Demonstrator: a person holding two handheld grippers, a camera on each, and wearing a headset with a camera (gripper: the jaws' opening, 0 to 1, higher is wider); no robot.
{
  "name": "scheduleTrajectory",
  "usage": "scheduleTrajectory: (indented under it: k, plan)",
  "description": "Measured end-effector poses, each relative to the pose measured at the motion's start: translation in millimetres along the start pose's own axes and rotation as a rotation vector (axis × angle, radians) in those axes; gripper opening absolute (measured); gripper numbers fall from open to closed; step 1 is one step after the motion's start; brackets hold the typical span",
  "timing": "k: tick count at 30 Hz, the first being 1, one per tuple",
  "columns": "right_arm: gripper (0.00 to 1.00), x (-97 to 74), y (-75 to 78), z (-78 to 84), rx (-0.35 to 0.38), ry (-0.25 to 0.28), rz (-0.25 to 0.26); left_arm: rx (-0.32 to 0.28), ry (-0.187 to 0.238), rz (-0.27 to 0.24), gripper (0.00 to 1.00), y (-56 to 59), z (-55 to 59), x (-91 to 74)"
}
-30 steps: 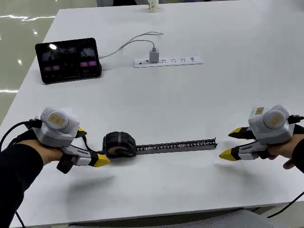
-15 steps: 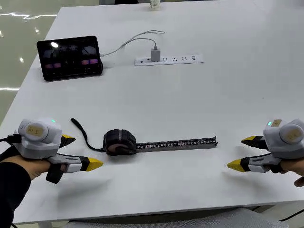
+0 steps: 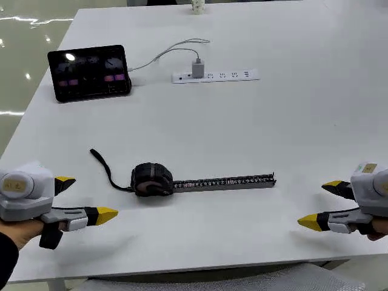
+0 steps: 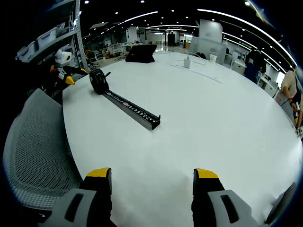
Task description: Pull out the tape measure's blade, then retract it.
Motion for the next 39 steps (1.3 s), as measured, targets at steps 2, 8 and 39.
scheduleTrajectory:
  k: [2,8,39]
  plan:
    - [0.69,-3.1,-0.4,2.1,0.008,0.013,0.003,-0.026,0.007,0.001,0.85,-0.5,2.9,-4.3]
    - [0.77,-10.8,5.0,6.3,0.038,0.041,0.03,-0.034,0.015,-0.011,0.88,-0.4,7.8,-14.1]
    - [0.99,-34.2,0.7,8.5,0.027,0.099,0.016,0.017,0.042,0.028,0.99,18.2,7.7,-25.3]
Point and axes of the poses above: the centre of the closed fingertips' face, and the gripper's own axes: x roughly forward along the fingers, y roughly to its right, z roughly out of its underside, the point moved 2 cm from there along -x, roughly backward along the fingers, and after that the axes turned 2 degrees about z, right-handed, at the moved point
